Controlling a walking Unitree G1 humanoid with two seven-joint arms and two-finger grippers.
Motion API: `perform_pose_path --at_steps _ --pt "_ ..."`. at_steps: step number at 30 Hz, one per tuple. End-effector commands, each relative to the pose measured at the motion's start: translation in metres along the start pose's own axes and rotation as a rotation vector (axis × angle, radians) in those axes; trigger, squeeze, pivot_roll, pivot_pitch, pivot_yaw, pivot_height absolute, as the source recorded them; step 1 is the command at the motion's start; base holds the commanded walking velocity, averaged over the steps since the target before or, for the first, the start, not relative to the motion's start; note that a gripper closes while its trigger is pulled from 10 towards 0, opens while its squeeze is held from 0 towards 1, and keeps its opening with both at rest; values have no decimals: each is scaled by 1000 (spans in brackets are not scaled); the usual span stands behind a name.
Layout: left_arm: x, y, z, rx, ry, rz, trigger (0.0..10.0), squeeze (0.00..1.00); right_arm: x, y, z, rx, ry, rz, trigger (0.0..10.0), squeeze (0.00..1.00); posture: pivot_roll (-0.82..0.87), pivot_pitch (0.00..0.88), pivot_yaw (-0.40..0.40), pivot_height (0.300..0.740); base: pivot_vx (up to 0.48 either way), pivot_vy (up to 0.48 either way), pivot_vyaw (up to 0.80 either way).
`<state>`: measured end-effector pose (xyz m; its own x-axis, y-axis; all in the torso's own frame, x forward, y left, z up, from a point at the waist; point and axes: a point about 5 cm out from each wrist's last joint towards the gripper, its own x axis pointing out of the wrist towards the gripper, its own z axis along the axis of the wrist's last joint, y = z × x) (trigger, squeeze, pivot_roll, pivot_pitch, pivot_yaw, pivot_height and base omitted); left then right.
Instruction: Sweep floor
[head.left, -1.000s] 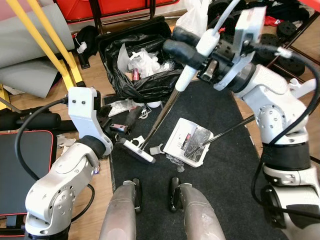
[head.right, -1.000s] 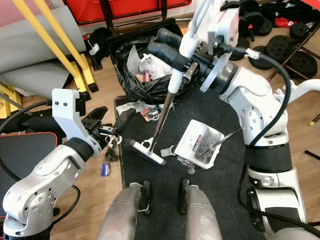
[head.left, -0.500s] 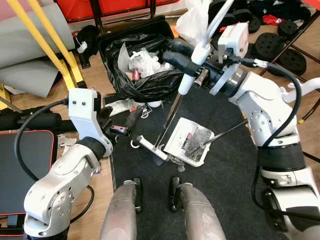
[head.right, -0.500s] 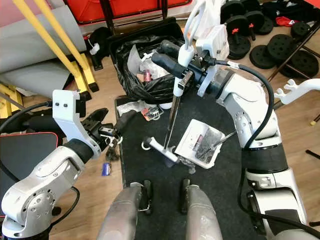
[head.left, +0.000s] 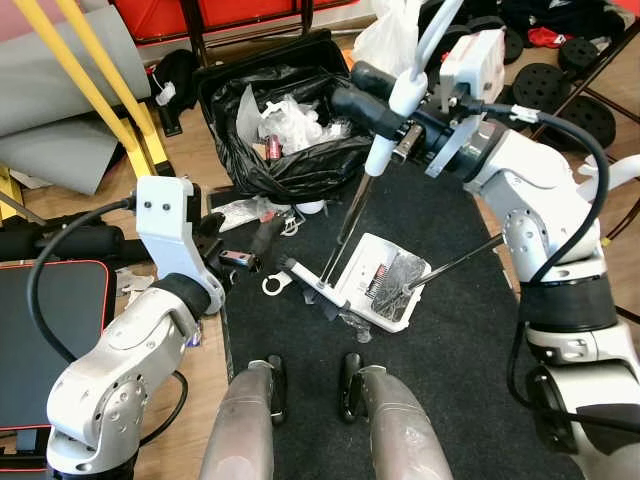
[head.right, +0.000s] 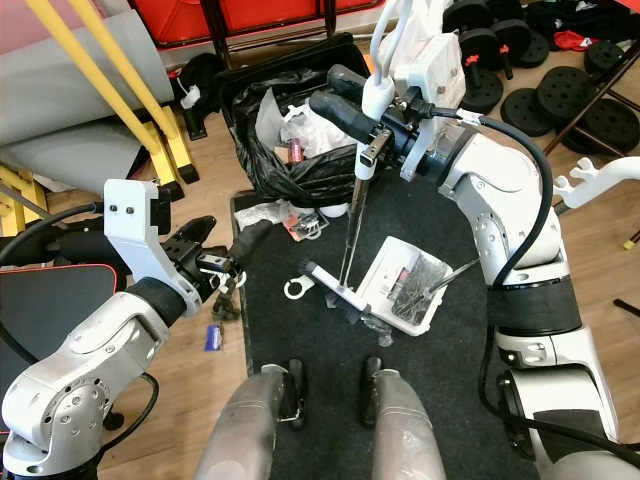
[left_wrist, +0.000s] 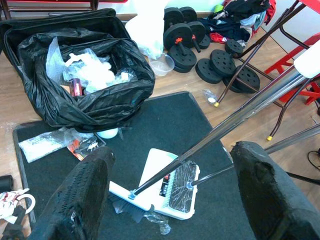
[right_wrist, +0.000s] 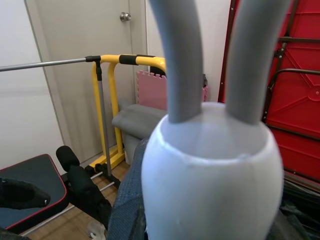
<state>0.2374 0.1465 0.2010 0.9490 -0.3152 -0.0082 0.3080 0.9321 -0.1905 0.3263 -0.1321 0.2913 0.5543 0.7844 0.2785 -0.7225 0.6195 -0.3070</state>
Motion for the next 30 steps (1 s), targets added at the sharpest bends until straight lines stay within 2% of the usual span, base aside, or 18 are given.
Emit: perform_pose_path --at_steps 1,5,6,7,9,10,11,13,16,26,30 --pt "-2 -3 -2 -2 13 -45 10000 0 -5 -8 21 -161 -51 -27 10000 0 121 318 -35 740 0 0 0" --pt "-2 -2 -2 -3 13 -45 10000 0 -5 -9 22 -152 -67 -38 10000 0 121 318 -35 740 0 0 0" --pt "-2 -2 -2 -3 13 -45 10000 0 -4 -9 22 -114 -96 -44 10000 0 119 319 -35 740 0 0 0" --pt "-2 -2 -2 -3 13 -45 10000 0 -4 -9 22 -114 -96 -44 10000 0 119 319 -35 740 0 0 0" --pt "-2 -3 -1 -3 11 -45 10000 0 -1 -5 22 -25 -152 -46 10000 0 121 321 -37 740 0 0 0" --pt "-2 -3 -1 -3 11 -45 10000 0 -1 -5 22 -25 -152 -46 10000 0 121 321 -37 740 0 0 0" --pt "-2 -3 -1 -4 11 -45 10000 0 1 -4 22 13 -179 -54 10000 0 121 322 -37 740 0 0 0" --pt "-2 -3 -1 -4 11 -45 10000 0 1 -4 22 13 -179 -54 10000 0 121 322 -37 740 0 0 0" --pt "-2 -3 0 -6 9 -45 10000 0 3 -3 21 56 -228 -105 10000 0 118 324 -38 740 0 0 0" --pt "-2 -3 0 -7 9 -46 10000 0 5 -3 20 54 -234 -133 10000 0 119 325 -38 740 0 0 0" --pt "-1 -3 0 -13 7 -44 10000 0 6 -4 20 -72 -185 -182 10000 0 113 324 -39 740 0 0 0"
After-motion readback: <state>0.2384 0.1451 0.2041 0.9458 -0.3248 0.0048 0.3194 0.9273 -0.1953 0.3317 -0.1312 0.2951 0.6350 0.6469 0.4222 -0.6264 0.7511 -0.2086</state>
